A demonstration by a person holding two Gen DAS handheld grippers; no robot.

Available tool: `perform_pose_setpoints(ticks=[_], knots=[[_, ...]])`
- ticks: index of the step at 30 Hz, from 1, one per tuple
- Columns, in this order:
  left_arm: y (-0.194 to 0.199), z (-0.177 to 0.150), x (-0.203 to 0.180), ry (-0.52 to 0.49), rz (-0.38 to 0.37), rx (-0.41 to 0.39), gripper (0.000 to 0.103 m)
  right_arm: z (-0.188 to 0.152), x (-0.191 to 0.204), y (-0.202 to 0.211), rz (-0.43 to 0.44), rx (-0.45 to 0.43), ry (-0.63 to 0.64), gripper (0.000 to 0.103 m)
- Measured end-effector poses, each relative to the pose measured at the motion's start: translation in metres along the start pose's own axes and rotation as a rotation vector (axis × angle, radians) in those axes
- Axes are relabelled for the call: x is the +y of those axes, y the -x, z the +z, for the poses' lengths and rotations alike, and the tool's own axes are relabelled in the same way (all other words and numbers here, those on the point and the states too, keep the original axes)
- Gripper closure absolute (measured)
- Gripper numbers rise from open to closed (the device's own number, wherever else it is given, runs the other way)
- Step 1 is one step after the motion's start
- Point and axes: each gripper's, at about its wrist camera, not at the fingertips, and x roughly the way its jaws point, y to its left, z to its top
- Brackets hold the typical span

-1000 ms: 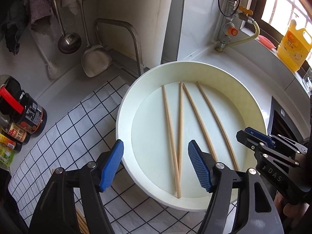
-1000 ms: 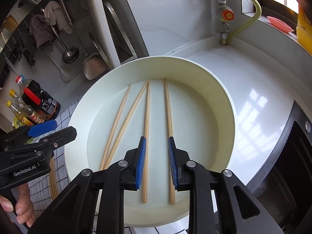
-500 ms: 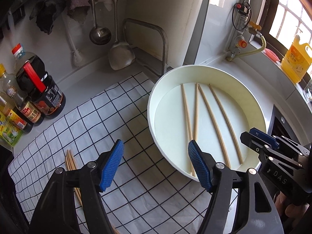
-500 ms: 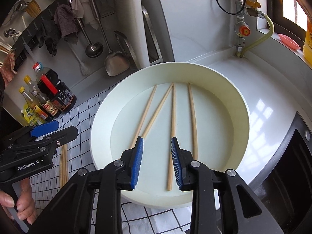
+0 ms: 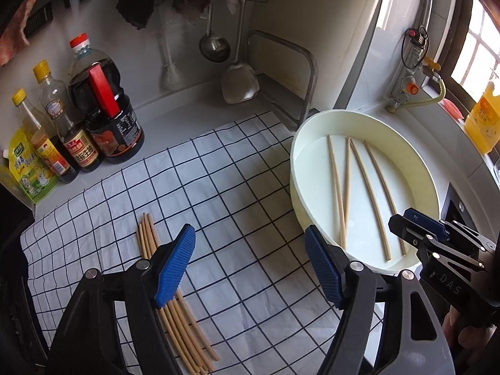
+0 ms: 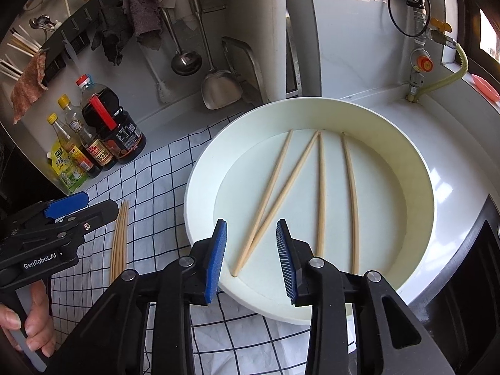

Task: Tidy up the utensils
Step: 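Move both open grippers back toward the remaining chopstick bundle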

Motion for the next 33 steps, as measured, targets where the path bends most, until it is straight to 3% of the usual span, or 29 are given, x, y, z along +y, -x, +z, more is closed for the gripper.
perform_pose_setpoints(ticks=[21,33], knots=[[0.025,-0.059,0.106,0.173,0.106,0.001,0.03,-0.028,0.087,-0.017,0.055,0.073,0.12,0.067],[0.005,-0.113,0.161,0.252,0.139,0.08,0.029,-0.069,0.137,-0.052,0.097,0.187,0.176,0.063]])
